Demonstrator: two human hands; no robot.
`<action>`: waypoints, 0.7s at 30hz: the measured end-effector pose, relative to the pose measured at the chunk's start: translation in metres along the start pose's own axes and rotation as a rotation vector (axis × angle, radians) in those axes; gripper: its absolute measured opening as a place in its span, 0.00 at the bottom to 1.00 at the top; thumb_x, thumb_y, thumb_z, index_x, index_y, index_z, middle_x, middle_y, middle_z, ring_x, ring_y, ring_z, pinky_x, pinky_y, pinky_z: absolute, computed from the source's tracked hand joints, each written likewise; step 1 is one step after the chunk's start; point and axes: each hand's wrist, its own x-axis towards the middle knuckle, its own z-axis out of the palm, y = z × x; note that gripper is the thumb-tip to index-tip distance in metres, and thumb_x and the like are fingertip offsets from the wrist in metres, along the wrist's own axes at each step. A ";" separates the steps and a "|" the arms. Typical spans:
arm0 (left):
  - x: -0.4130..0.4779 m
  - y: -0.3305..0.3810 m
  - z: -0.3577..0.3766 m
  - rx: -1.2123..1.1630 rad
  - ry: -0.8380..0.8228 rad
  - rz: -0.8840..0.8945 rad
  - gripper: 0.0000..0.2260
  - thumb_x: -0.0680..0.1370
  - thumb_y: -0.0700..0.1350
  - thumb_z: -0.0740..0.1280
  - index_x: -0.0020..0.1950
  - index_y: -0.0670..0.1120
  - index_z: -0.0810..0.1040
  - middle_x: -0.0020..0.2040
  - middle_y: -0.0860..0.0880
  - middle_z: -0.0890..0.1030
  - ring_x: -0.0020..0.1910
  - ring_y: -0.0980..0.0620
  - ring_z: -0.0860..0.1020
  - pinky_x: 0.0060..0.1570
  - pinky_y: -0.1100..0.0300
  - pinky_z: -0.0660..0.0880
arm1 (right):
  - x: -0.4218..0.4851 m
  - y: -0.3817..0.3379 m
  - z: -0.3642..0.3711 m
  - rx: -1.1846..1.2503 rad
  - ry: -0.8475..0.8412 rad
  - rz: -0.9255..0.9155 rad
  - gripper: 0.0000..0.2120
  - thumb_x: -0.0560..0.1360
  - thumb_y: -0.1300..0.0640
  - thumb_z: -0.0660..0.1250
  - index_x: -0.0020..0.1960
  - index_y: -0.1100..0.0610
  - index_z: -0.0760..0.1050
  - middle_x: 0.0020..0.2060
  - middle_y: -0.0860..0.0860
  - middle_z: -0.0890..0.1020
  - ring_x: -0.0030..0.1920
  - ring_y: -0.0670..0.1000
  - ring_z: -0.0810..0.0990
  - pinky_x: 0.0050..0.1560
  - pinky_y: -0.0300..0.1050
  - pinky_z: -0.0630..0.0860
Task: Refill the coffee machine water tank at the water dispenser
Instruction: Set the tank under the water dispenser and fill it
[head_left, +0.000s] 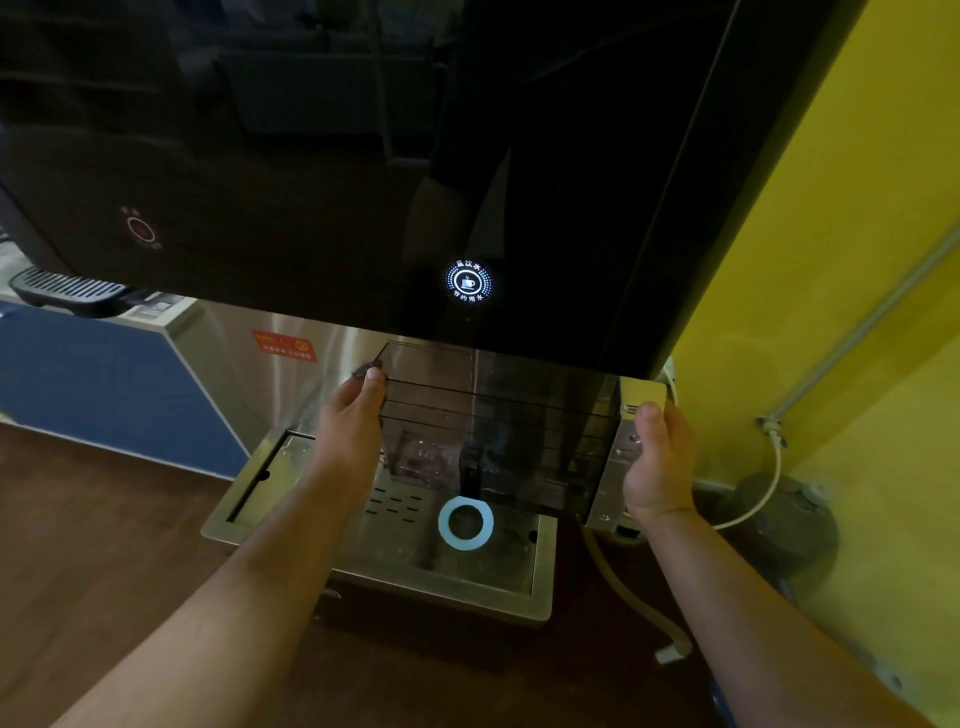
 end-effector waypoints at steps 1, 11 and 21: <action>-0.003 0.003 0.001 0.007 -0.003 -0.003 0.09 0.85 0.48 0.56 0.49 0.56 0.74 0.48 0.55 0.80 0.55 0.56 0.79 0.62 0.56 0.73 | 0.000 -0.001 0.000 -0.006 -0.003 -0.009 0.11 0.72 0.41 0.58 0.33 0.44 0.68 0.26 0.40 0.72 0.30 0.42 0.66 0.34 0.40 0.64; -0.012 0.007 -0.005 0.137 0.282 0.124 0.04 0.83 0.50 0.61 0.55 0.51 0.72 0.50 0.49 0.77 0.50 0.50 0.76 0.52 0.53 0.73 | -0.005 -0.012 0.002 -0.028 -0.003 -0.057 0.13 0.69 0.41 0.59 0.35 0.50 0.66 0.28 0.47 0.67 0.28 0.39 0.67 0.32 0.29 0.64; -0.037 0.029 0.015 0.963 -0.040 1.168 0.29 0.78 0.44 0.63 0.77 0.43 0.59 0.37 0.52 0.74 0.35 0.54 0.72 0.32 0.58 0.72 | -0.007 -0.017 0.007 -0.053 -0.007 -0.066 0.12 0.69 0.42 0.58 0.35 0.50 0.66 0.26 0.44 0.69 0.27 0.38 0.69 0.30 0.28 0.64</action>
